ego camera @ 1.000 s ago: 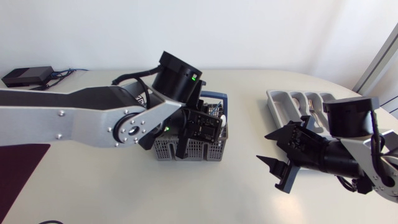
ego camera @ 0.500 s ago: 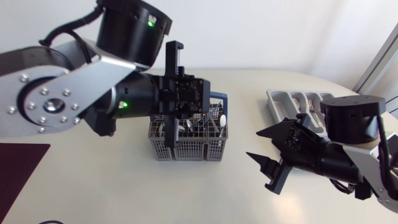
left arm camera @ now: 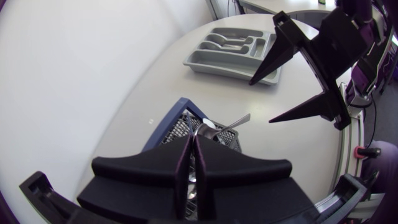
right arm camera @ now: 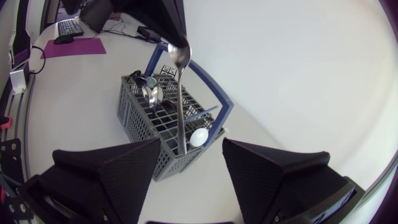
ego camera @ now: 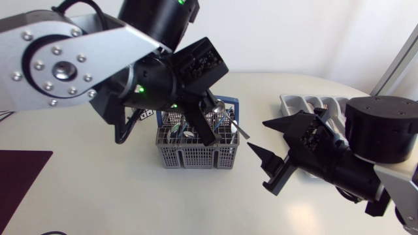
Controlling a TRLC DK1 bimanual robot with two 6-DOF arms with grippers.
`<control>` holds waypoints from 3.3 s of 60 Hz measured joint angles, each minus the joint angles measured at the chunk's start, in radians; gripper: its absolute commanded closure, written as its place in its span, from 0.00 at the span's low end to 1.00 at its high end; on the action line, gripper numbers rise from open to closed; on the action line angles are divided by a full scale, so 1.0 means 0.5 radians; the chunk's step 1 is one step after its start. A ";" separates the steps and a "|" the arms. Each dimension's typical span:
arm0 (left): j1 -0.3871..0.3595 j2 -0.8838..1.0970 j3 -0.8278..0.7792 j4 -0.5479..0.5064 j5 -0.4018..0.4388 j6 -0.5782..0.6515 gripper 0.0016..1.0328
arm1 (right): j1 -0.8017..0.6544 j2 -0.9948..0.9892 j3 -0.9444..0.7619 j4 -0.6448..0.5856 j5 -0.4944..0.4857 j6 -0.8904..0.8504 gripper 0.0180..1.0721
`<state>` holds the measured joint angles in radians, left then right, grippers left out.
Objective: Transfer all utensils from the basket to the drawer tray.
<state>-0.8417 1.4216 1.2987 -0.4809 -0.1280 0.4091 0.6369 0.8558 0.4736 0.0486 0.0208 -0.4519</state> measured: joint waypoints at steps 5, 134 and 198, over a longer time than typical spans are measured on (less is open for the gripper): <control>0.000 0.066 0.025 -0.066 0.066 -0.184 0.97 | 0.079 0.008 0.000 0.080 0.124 0.000 0.31; 0.034 0.262 -0.447 0.990 -0.095 -0.008 0.27 | -1.968 0.550 0.207 -0.982 -1.329 -1.656 0.95; -0.025 0.417 -0.677 1.574 -0.321 0.043 0.37 | -2.735 1.859 0.977 -1.060 -0.951 -3.071 0.53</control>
<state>-0.8543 1.6299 0.9600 0.3061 -0.2886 0.4309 -0.7307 1.7851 0.9619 -0.4812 -0.4545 -1.9873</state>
